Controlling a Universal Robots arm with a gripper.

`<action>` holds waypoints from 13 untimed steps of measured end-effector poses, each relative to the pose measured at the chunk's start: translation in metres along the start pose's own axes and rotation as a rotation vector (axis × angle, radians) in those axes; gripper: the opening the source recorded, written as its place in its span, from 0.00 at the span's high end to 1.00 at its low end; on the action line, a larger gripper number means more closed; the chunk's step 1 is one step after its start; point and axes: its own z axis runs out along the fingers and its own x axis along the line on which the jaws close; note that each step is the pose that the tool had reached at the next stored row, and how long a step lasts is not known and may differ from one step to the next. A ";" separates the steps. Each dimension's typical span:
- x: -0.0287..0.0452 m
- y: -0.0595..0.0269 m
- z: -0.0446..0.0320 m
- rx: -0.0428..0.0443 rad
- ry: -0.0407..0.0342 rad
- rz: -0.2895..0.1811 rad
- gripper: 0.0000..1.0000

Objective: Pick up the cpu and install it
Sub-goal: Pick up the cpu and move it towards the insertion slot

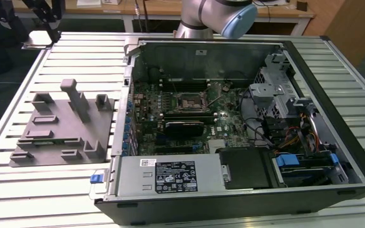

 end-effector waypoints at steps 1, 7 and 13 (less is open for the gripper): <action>-0.0013 0.0000 0.0000 -0.0001 -0.0001 0.000 0.47; -0.0091 -0.0001 -0.0001 0.0000 0.0000 0.000 0.47; -0.0192 0.0000 -0.0002 -0.0001 -0.0001 0.000 0.47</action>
